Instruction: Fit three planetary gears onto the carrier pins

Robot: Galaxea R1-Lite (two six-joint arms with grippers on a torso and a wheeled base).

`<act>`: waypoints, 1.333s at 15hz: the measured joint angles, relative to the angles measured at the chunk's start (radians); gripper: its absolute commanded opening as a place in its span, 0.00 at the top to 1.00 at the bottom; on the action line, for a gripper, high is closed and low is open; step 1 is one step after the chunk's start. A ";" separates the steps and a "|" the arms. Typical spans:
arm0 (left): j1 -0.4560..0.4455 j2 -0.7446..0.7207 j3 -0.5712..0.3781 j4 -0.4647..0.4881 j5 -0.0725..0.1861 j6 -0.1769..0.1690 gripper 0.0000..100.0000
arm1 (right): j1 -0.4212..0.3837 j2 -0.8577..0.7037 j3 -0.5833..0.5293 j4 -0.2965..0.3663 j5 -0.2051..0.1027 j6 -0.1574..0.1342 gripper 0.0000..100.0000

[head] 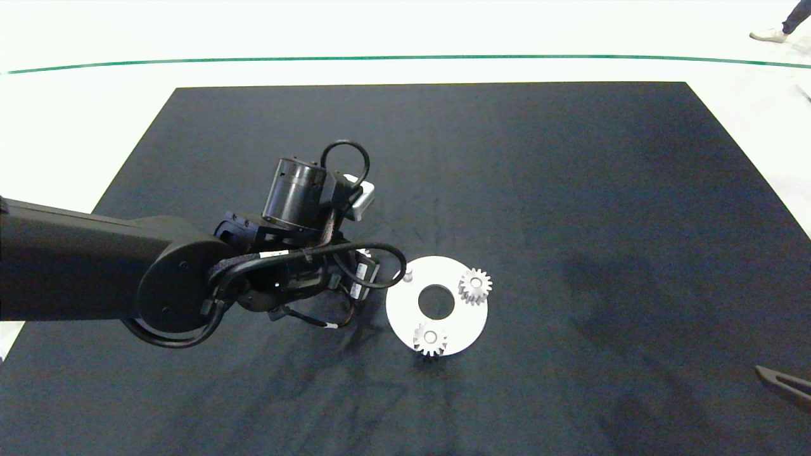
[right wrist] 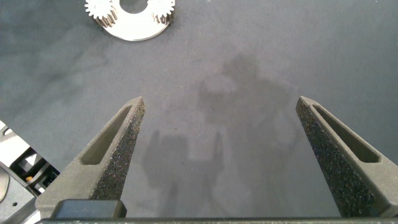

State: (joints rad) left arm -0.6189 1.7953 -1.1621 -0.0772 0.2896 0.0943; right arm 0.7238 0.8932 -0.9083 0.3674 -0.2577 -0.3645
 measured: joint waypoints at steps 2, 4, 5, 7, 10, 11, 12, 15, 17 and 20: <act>0.000 -0.001 0.001 0.000 0.000 0.000 0.74 | 0.000 0.000 0.000 0.000 0.000 0.000 0.00; 0.001 -0.011 0.002 0.007 -0.001 0.002 0.77 | 0.000 0.000 0.000 -0.001 0.000 0.000 0.00; 0.001 -0.023 -0.002 0.008 -0.001 0.004 0.80 | 0.000 -0.001 0.000 -0.001 0.000 0.000 0.00; -0.003 -0.053 -0.006 0.011 0.000 0.010 0.83 | 0.000 -0.007 -0.001 -0.001 0.001 0.000 0.00; -0.041 -0.076 -0.009 0.011 0.000 0.016 0.87 | 0.000 -0.012 -0.001 -0.001 0.001 0.000 0.00; -0.064 -0.079 -0.009 0.011 0.000 0.024 0.87 | 0.000 -0.014 -0.001 -0.001 0.001 0.000 0.00; -0.083 -0.081 -0.008 0.011 0.000 0.043 0.87 | 0.000 -0.015 -0.002 -0.001 0.001 0.000 0.00; -0.131 -0.075 -0.038 0.046 0.001 0.087 0.87 | 0.000 -0.016 -0.002 -0.001 0.000 0.000 0.00; -0.146 -0.064 -0.077 0.110 0.001 0.087 0.87 | 0.000 -0.017 -0.002 -0.001 0.000 0.000 0.00; -0.163 -0.036 -0.140 0.123 0.001 0.087 0.87 | 0.000 -0.018 -0.002 -0.001 0.000 -0.001 0.00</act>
State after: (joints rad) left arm -0.7817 1.7591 -1.3017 0.0462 0.2911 0.1817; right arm 0.7234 0.8749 -0.9100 0.3664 -0.2577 -0.3655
